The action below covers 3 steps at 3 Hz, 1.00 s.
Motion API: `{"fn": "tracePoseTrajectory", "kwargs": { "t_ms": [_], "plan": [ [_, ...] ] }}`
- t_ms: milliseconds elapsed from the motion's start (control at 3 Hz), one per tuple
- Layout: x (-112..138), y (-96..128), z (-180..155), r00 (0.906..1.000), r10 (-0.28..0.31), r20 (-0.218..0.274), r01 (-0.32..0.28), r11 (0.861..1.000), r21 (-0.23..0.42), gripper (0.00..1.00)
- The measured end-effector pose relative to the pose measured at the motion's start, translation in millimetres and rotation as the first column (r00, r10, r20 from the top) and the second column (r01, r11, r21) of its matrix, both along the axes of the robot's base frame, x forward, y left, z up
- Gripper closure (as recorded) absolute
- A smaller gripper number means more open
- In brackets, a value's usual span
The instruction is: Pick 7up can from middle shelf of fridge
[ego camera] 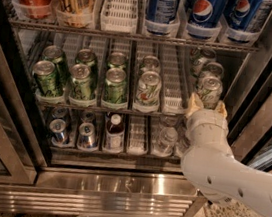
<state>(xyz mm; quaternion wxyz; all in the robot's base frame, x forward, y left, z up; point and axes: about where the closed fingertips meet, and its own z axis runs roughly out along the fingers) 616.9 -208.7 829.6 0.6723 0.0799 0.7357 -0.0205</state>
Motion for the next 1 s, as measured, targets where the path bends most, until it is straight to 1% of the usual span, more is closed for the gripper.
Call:
{"fn": "tracePoseTrajectory", "kwargs": {
  "t_ms": [333, 667, 1000],
  "plan": [
    [11.6, 0.5, 7.5, 0.9993, -0.02, 0.031, 0.019, 1.0, 0.021, 0.43],
    [17.9, 0.2, 9.2, 0.9985, -0.036, 0.042, 0.034, 0.999, 0.03, 0.43],
    [19.8, 0.2, 7.1, 0.9983, -0.041, 0.041, 0.04, 0.999, 0.029, 0.43]
  ]
}}
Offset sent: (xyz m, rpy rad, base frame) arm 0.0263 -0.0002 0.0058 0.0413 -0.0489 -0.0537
